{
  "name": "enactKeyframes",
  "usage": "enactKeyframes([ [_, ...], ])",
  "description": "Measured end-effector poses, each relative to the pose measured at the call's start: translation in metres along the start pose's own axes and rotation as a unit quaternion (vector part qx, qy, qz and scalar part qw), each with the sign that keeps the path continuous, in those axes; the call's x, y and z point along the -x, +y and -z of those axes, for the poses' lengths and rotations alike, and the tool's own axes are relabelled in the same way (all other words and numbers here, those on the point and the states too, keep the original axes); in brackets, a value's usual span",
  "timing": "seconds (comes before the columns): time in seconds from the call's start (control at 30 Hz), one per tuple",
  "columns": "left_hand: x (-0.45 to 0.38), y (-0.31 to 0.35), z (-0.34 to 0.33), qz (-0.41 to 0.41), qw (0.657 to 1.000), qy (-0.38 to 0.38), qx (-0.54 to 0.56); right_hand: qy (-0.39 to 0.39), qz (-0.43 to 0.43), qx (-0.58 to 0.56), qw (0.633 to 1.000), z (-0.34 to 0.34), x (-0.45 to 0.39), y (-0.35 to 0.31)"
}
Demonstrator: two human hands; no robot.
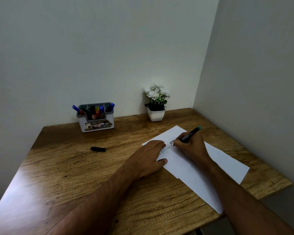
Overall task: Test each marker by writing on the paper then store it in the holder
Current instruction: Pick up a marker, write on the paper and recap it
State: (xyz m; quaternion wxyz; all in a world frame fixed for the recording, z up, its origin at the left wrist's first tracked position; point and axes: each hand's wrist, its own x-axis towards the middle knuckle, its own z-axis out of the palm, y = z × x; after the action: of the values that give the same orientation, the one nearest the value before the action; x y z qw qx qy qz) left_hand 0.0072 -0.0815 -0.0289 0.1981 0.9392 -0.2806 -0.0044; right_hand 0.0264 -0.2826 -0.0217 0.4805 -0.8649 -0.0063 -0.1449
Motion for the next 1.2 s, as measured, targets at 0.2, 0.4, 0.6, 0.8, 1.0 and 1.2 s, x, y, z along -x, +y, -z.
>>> enactKeyframes([
  [0.2, -0.0005, -0.0014, -0.0014, -0.002, 1.0, 0.003, 0.001, 0.02, 0.003, -0.002, 1.0, 0.0005, 0.0014, -0.0002],
  [0.4, -0.0001, -0.0002, 0.0005, 0.0, 1.0, 0.001, 0.0, 0.015, -0.007, -0.005, 1.0, 0.0001, 0.0012, -0.0022],
  [0.6, -0.0004, -0.0003, -0.0005, -0.002, 1.0, 0.002, -0.001, 0.026, -0.013, -0.014, 0.999, 0.0016, 0.0036, -0.0053],
  [0.8, -0.0007, -0.0014, -0.0013, -0.002, 1.0, 0.002, -0.001, 0.031, -0.029, -0.019, 0.999, 0.0006, 0.0037, -0.0048],
  [1.0, -0.0012, -0.0026, -0.0022, -0.004, 1.0, 0.006, 0.001, 0.036, -0.019, -0.01, 0.999, 0.0007, 0.0022, -0.0034],
  [1.2, -0.0017, -0.004, -0.003, -0.005, 1.0, 0.012, 0.004, 0.044, -0.018, -0.007, 0.999, 0.0014, 0.0024, -0.0027],
])
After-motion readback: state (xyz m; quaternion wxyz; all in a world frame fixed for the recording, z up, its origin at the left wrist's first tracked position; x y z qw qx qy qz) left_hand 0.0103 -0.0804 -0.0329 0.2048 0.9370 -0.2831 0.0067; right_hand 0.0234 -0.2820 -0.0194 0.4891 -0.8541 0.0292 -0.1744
